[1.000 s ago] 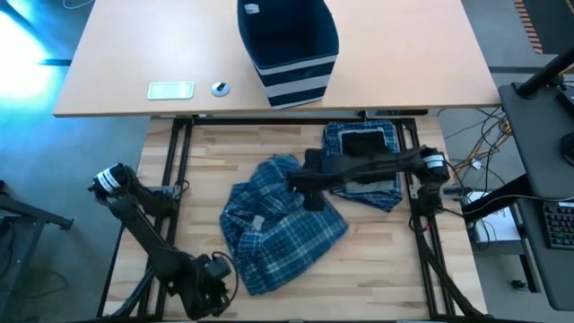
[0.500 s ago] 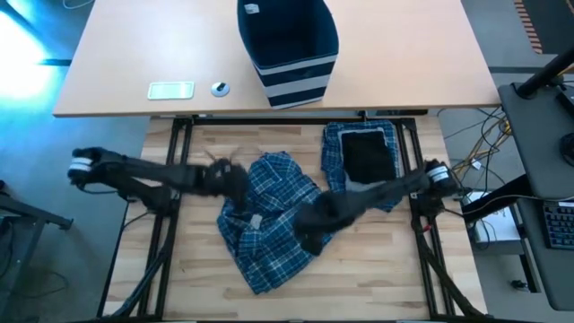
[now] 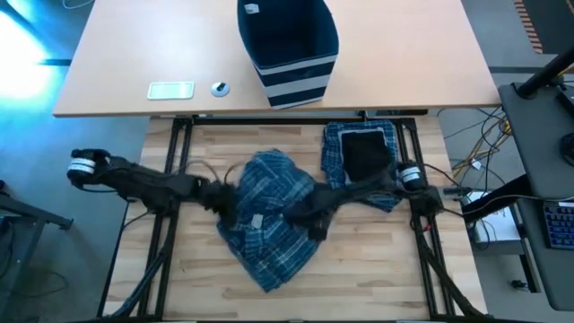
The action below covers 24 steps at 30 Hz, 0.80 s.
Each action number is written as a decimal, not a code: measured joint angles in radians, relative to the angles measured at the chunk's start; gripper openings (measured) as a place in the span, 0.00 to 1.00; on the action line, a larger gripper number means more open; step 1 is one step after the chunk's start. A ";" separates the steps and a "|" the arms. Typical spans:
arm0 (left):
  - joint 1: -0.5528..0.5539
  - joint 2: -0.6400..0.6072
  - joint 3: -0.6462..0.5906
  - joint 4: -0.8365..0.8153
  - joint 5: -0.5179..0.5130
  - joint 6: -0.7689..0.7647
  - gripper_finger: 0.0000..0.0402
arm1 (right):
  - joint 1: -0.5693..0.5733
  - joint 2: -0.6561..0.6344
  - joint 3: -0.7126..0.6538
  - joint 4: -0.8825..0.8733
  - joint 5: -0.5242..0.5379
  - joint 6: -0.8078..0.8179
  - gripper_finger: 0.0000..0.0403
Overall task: Fold Laundry from Bin
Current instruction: Fold the blue patterned long sleeve
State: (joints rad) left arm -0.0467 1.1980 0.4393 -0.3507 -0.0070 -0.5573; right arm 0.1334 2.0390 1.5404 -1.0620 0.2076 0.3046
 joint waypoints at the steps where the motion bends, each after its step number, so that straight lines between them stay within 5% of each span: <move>1: -0.063 -0.011 -0.002 -0.034 -0.002 -0.064 0.00 | -0.034 0.012 0.011 0.001 0.025 -0.064 0.50; 5: -0.354 -0.057 0.023 -0.109 -0.032 -0.373 0.00 | -0.171 0.053 0.087 0.066 0.093 -0.268 0.50; 9: -0.585 -0.071 0.125 -0.159 -0.169 -0.633 0.00 | -0.281 0.059 0.194 0.096 0.126 -0.407 0.50; 13: -0.669 -0.072 0.291 -0.457 -0.285 -0.779 0.00 | -0.336 0.005 0.283 0.027 0.106 -0.434 0.50; 17: -0.741 -0.069 0.392 -0.738 -0.325 -0.862 0.02 | -0.307 -0.088 0.303 -0.004 -0.066 -0.390 0.50; 24: -0.782 -0.066 0.198 -0.582 -0.316 -0.797 0.17 | -0.087 -0.199 0.217 0.021 -0.143 -0.137 0.50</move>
State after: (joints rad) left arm -0.8283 1.1319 0.6374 -0.9330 -0.3226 -1.3544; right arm 0.0464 1.8404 1.7569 -1.0411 0.0642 0.1673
